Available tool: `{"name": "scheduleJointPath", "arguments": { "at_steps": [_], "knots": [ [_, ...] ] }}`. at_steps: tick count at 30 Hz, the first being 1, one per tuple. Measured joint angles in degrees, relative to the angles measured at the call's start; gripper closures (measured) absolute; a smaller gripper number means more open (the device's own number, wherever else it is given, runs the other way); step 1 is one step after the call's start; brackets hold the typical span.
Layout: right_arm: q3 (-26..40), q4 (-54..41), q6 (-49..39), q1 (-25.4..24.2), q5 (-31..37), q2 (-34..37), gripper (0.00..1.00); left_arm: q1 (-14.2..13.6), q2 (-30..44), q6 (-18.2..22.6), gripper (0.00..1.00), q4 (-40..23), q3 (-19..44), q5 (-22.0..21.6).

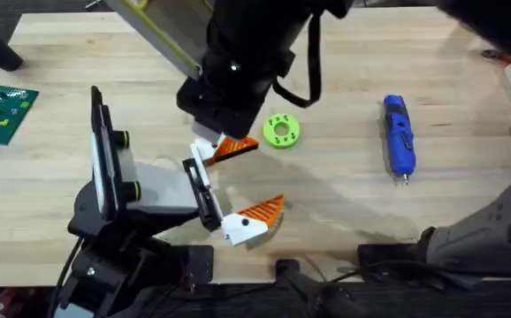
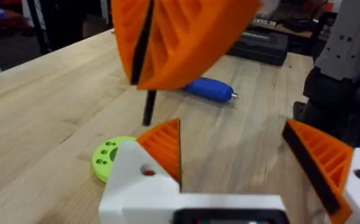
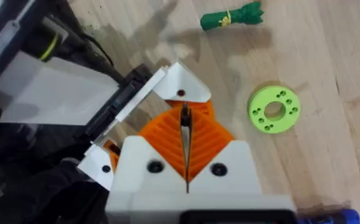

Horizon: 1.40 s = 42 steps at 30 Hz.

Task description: Pick up the gripper from the table and insert it into the empty holder that is missing its gripper. Then pick up a screw, insert it into the mounting hole, and use the screwdriver to tighten it. Finally, clean up the table by picking up the vegetable and placing it into the bucket.

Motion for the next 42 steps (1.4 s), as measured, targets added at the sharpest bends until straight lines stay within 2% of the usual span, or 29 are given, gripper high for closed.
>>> {"name": "scheduleJointPath", "arguments": {
  "at_steps": [25, 42],
  "knots": [
    [0.0, -0.8, 0.0, 0.1, 0.0, 0.0, 0.989, 0.0, 0.0, 0.0, 0.014, 0.0, 0.0, 0.0],
    [0.0, -1.0, 0.0, 0.9, 0.0, 2.8, 0.989, 0.0, 0.0, 0.0, 0.014, 0.0, 0.0, 0.0]
  ]
}}
